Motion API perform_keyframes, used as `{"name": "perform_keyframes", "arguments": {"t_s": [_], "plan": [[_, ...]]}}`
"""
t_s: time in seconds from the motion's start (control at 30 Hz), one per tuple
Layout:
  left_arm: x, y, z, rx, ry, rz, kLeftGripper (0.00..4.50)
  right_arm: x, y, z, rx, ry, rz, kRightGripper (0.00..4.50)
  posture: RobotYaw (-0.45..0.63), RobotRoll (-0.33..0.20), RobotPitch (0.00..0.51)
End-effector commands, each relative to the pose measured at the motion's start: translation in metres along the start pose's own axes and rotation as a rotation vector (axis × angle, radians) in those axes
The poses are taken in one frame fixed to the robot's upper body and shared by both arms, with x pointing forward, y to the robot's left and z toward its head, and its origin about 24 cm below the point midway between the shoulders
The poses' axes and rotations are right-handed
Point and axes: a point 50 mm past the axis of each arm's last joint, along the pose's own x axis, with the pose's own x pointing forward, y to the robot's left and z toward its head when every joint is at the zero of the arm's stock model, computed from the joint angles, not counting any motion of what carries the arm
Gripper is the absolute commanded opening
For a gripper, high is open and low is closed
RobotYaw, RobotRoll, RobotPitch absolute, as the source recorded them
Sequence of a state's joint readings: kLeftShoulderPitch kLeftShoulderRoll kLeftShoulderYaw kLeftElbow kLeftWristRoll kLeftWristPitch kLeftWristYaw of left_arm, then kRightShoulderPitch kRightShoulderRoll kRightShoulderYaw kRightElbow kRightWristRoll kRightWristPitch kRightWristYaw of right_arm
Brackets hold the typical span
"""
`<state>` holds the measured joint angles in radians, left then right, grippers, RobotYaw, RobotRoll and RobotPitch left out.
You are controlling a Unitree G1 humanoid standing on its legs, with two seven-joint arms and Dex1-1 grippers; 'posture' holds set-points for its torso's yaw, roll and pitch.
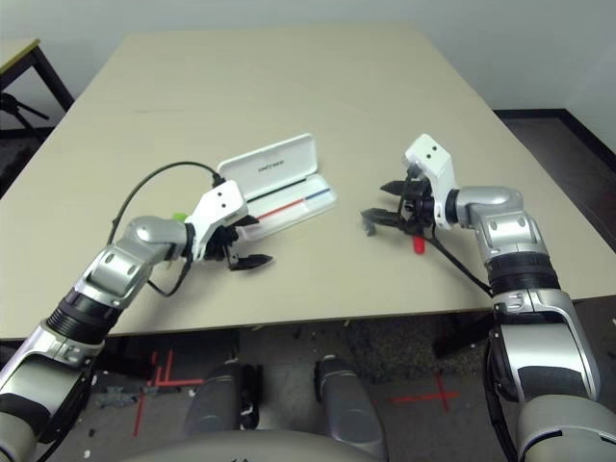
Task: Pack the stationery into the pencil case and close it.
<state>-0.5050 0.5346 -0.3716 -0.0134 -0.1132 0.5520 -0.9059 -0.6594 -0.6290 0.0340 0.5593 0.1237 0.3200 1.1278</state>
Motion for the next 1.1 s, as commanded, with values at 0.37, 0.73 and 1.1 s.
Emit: {"name": "perform_keyframes", "arguments": {"t_s": [0.37,0.73,1.1], "plan": [[0.009,-0.001,-0.003,-0.04,0.087,-0.058,4.5,0.003,0.002,-0.005,0.008,0.002,-0.009,4.48,-0.1,0.0,0.066],[0.011,-0.001,-0.005,-0.094,0.145,-0.086,2.0,0.002,0.002,-0.006,0.002,0.002,-0.027,4.5,-0.11,0.0,0.07],[0.005,0.005,0.008,-0.16,0.1,-0.087,0.02,0.0,0.007,-0.005,-0.007,0.012,0.005,4.5,-0.11,0.0,0.081]]}}
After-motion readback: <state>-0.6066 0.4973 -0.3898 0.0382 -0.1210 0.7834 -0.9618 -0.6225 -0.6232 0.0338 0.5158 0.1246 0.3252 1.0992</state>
